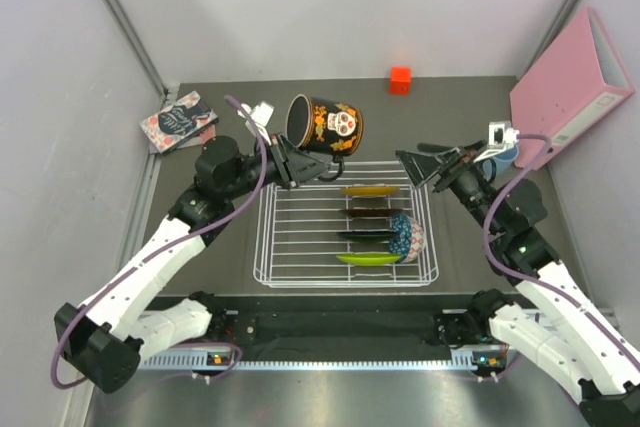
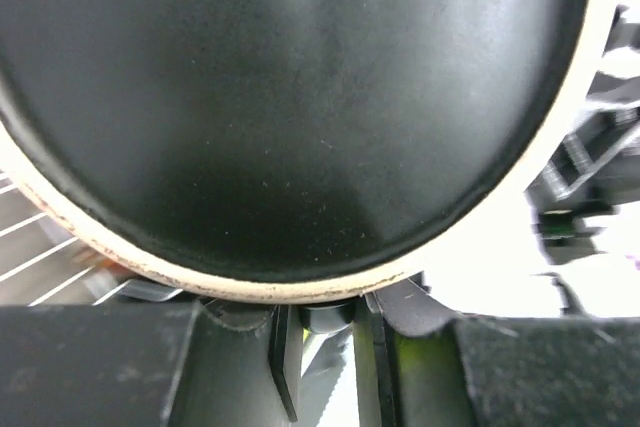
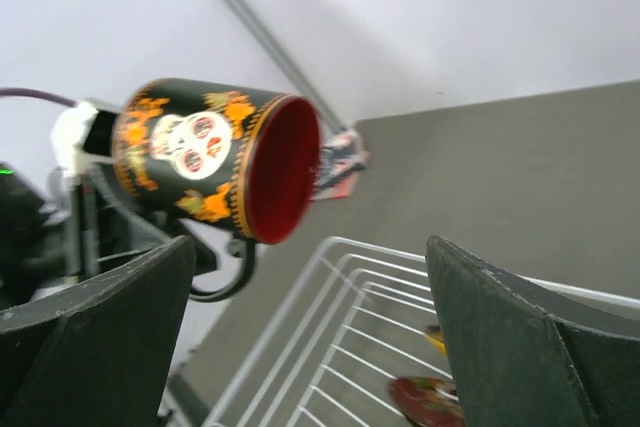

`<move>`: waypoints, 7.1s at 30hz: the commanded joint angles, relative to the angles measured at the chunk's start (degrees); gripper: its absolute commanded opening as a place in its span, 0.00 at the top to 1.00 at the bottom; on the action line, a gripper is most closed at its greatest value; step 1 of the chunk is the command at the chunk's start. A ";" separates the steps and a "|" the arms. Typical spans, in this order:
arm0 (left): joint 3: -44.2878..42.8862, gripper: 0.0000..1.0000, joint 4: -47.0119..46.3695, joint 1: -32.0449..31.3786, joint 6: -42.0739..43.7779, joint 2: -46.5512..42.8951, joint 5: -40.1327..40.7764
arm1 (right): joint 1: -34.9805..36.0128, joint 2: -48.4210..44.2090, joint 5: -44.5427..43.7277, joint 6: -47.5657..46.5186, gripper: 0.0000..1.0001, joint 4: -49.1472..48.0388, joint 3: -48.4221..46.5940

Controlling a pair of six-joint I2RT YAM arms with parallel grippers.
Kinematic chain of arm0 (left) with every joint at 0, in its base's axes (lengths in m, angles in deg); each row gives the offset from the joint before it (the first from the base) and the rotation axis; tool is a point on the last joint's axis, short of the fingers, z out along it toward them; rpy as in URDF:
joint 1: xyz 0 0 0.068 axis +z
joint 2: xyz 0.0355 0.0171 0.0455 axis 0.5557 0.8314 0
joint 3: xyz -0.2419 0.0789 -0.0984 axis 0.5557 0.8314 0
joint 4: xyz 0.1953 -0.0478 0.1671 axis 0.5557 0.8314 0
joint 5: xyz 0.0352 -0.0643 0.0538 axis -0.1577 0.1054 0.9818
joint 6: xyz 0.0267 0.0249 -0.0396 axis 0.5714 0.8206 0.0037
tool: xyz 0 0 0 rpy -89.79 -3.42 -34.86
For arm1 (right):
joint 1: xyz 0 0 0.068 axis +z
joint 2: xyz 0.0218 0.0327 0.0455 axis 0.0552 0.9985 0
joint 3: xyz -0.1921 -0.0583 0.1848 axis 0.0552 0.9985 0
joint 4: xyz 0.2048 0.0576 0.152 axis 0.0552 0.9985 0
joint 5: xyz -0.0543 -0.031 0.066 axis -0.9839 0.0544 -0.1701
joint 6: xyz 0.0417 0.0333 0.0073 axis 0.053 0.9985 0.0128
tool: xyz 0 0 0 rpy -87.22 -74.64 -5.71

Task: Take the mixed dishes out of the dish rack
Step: Pick up the cup from the dish rack, then place the cup at the center of the board.

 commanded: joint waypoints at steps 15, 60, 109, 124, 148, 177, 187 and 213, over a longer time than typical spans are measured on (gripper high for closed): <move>6.44 1.00 -70.40 1.78 -35.89 10.78 -15.09 | 0.10 2.12 15.68 7.13 0.24 -17.51 -3.12; -14.13 1.00 -82.61 -0.77 -44.41 25.63 -10.17 | -2.80 32.53 11.28 39.56 0.33 -91.07 8.84; 3.01 1.00 -91.05 -6.74 -48.11 33.19 -11.49 | -2.45 35.36 25.78 38.68 0.62 -90.81 -8.31; 10.30 1.00 -90.34 -2.44 -47.67 28.18 -11.05 | -5.79 27.70 26.92 33.41 1.00 -79.82 -7.16; 3.72 0.01 -14.18 7.23 -14.10 5.60 6.43 | -4.91 27.08 -34.21 -15.72 1.00 35.08 -49.52; 5.12 0.01 9.41 5.47 -5.13 -9.35 17.60 | -38.74 29.37 -20.27 -4.04 1.00 41.30 -15.96; 7.14 0.01 8.80 5.03 -5.57 -9.61 16.37 | -40.94 39.56 -19.74 -1.40 1.00 39.36 -17.89; 6.97 0.01 8.80 5.03 -4.25 -6.89 15.50 | -40.07 39.31 -16.93 -1.40 0.60 38.47 -18.85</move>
